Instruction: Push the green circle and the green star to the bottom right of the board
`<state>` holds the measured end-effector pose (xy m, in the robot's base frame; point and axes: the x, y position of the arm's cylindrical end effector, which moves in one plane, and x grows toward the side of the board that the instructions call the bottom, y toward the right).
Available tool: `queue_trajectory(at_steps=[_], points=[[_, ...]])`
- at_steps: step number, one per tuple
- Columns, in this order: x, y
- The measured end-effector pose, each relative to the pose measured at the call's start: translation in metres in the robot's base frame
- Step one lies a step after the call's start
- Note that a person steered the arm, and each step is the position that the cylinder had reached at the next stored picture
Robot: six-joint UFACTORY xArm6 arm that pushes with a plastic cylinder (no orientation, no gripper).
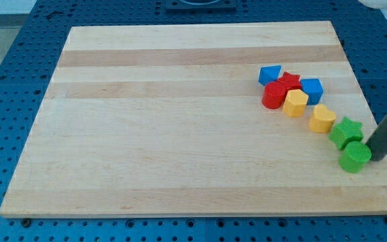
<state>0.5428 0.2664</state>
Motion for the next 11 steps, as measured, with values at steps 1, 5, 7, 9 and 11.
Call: queue_trajectory(at_steps=[1, 5, 7, 9, 11], points=[[0.007, 0.0], [-0.072, -0.009], [-0.032, -0.02], [-0.001, -0.009], [-0.14, -0.019]])
